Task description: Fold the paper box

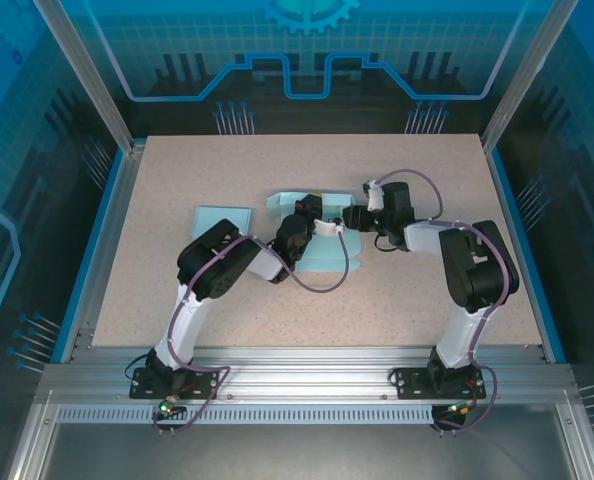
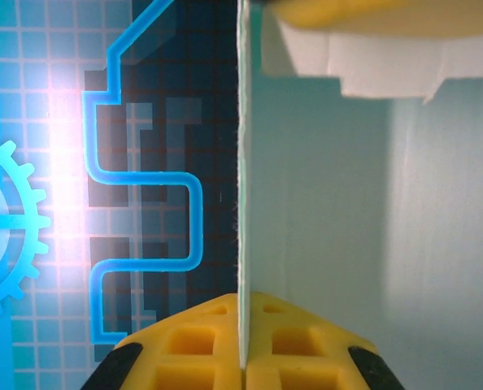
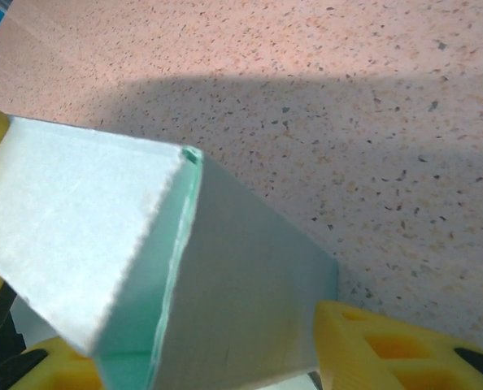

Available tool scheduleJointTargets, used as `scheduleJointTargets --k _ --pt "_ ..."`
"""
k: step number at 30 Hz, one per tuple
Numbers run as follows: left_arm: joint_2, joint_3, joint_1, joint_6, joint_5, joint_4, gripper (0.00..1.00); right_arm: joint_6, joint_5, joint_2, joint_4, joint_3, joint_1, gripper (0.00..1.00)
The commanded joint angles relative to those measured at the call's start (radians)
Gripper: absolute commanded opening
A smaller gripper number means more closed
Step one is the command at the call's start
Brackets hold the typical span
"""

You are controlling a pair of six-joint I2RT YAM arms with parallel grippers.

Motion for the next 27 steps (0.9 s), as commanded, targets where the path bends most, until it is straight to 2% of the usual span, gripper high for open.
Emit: scheduleJointTargets --k 1,9,13,16,18,19,22,25,26,27 --pt "-0.010 -0.036 -0.021 -0.005 0.061 -0.091 0.02 -0.029 0.053 0.018 0.015 0.057 0.018 0.47" --pt "-0.009 -0.034 -0.029 -0.012 0.064 -0.089 0.02 -0.046 0.172 0.019 -0.030 0.083 0.059 0.43" --pt "-0.010 -0.027 -0.034 -0.024 0.054 -0.075 0.03 -0.063 0.283 0.012 -0.096 0.107 0.101 0.28" --pt "-0.014 -0.023 -0.043 -0.036 0.037 -0.057 0.04 -0.067 0.357 0.018 -0.146 0.132 0.124 0.24" --pt "-0.020 -0.015 -0.052 -0.054 0.011 -0.038 0.22 -0.072 0.393 0.015 -0.160 0.134 0.137 0.21" --pt "-0.026 -0.012 -0.058 -0.070 -0.007 -0.026 0.35 -0.074 0.416 0.011 -0.164 0.132 0.143 0.20" --pt "-0.064 -0.011 -0.081 -0.132 -0.052 -0.015 0.58 -0.093 0.467 0.003 -0.178 0.128 0.162 0.15" --pt "-0.127 -0.029 -0.112 -0.215 -0.087 -0.009 0.94 -0.114 0.512 0.002 -0.203 0.134 0.178 0.07" --pt "-0.148 -0.037 -0.124 -0.242 -0.100 0.001 0.99 -0.120 0.522 0.001 -0.212 0.137 0.183 0.05" --pt "-0.169 -0.045 -0.137 -0.265 -0.112 0.015 0.99 -0.126 0.530 0.002 -0.217 0.137 0.187 0.04"
